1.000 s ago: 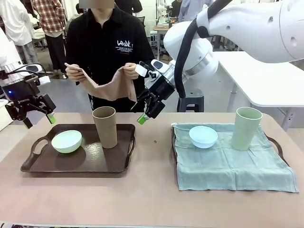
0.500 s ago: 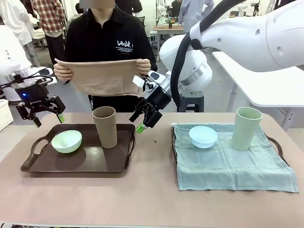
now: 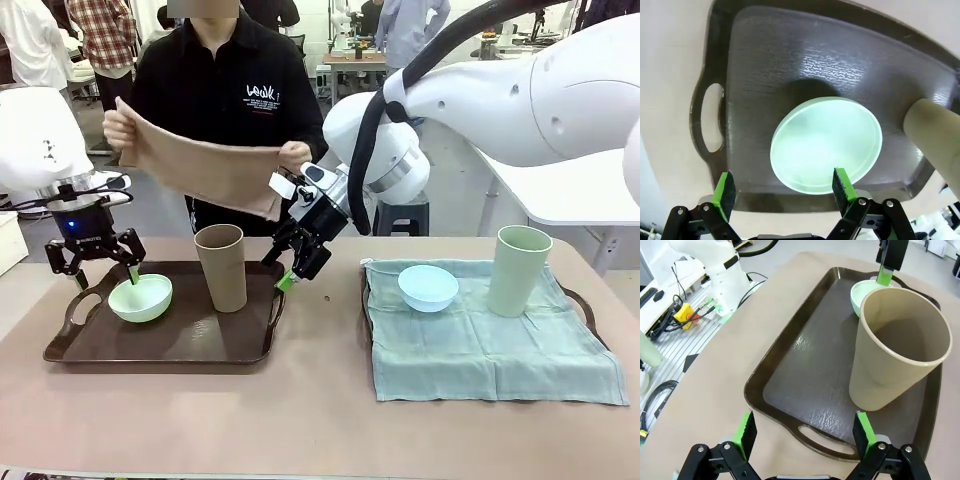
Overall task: Set up a tray with a mat and arrange the tableware.
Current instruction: Pick up the Picnic Bowl and Reusable plastic cup from the Handle tray in front of the human's position and hold them in the air.
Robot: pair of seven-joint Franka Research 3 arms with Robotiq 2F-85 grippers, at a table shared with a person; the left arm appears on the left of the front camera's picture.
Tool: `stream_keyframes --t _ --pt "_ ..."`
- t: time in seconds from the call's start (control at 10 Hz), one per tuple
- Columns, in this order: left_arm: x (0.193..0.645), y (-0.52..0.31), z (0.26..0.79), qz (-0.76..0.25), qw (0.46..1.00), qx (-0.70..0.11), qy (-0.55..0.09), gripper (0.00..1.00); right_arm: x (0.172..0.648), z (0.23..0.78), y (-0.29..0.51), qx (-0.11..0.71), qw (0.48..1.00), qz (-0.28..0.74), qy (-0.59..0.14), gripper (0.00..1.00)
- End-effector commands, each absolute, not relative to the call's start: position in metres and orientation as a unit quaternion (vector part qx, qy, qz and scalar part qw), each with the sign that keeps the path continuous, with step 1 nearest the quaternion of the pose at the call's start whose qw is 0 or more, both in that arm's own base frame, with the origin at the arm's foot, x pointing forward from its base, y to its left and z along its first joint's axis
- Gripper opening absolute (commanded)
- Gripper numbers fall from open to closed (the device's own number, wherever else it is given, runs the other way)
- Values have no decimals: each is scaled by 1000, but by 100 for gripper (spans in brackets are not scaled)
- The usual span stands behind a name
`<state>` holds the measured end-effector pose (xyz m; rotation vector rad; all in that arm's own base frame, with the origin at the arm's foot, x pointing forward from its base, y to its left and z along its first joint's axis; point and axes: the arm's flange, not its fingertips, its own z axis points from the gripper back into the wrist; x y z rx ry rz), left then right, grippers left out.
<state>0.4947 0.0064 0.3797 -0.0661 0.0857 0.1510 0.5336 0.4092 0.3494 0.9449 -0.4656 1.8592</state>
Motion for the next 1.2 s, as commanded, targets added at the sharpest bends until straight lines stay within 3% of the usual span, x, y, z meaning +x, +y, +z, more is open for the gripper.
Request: stream_keyframes --t 0.0,0.1,0.2,0.4,0.5,0.7,1.1 --pt "508 3 374 84 994 -43 54 100 539 348 414 376 457 780 -204 100" --pt "511 0 374 80 993 -81 18 100 542 347 415 379 470 768 -211 100" --pt "498 6 372 77 995 -35 50 100 535 349 412 386 475 767 -194 100" --pt "504 4 369 83 994 -50 44 100 538 349 413 386 474 766 -198 100" --pt "503 1 366 68 996 -38 35 100 543 338 427 398 513 738 -186 100" --pt "500 3 359 57 998 -23 33 100 545 335 440 377 537 734 -173 100" --pt "500 6 353 35 998 -26 44 100 545 332 461 342 526 756 -188 100"
